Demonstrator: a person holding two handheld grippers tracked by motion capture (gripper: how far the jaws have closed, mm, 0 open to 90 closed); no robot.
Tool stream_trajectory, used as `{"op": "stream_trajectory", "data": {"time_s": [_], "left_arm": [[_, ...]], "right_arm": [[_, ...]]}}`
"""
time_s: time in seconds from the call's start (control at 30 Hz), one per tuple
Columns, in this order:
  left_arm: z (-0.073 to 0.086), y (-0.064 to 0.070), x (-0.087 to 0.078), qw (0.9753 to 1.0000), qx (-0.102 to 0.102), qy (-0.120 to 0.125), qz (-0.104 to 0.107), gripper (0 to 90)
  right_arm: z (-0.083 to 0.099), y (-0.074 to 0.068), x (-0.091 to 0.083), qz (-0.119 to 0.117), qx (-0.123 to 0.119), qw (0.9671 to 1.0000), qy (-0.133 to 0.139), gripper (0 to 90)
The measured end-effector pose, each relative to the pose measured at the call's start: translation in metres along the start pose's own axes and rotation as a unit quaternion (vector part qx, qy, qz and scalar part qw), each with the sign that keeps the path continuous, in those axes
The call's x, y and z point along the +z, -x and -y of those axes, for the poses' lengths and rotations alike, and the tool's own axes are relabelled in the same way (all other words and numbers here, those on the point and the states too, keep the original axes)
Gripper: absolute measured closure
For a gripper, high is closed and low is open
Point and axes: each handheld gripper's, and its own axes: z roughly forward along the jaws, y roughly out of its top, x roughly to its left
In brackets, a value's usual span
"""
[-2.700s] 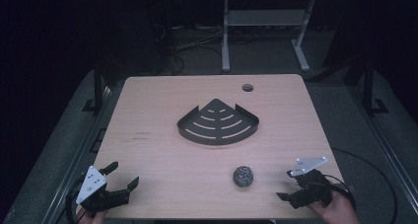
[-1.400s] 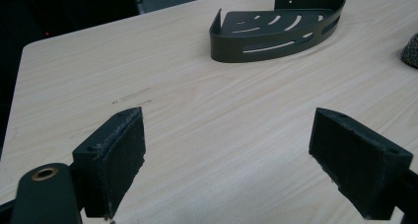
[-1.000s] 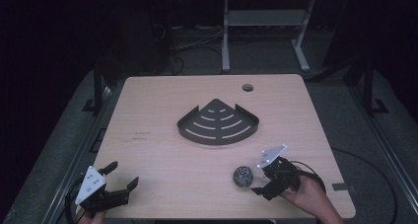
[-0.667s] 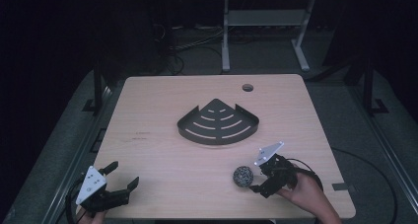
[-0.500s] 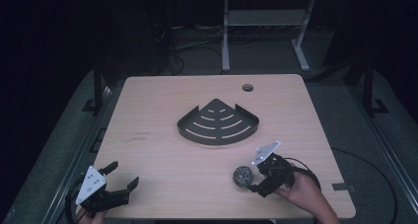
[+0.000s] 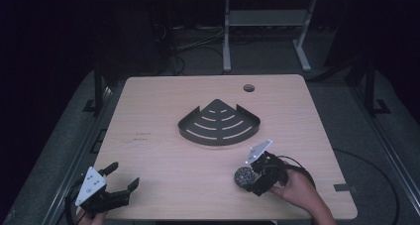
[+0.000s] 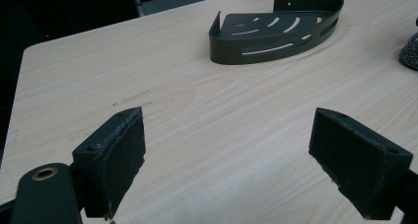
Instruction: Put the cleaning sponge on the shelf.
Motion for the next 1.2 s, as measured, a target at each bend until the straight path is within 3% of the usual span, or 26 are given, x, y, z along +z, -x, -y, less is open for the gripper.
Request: {"op": "stream_trajectory", "data": {"time_s": [0.8,1.2], "left_arm": [[0.0,0.0,0.0,1.0,0.001,0.001,0.0,13.2],[0.0,0.0,0.0,1.0,0.0,0.0,0.001,13.3]], "right_arm": [[-0.009,0.003,0.015,-0.006,-0.003,0.9999,-0.015,16.6],[-0.009,0.002,0.021,-0.009,-0.003,0.9997,-0.023,25.3]]}}
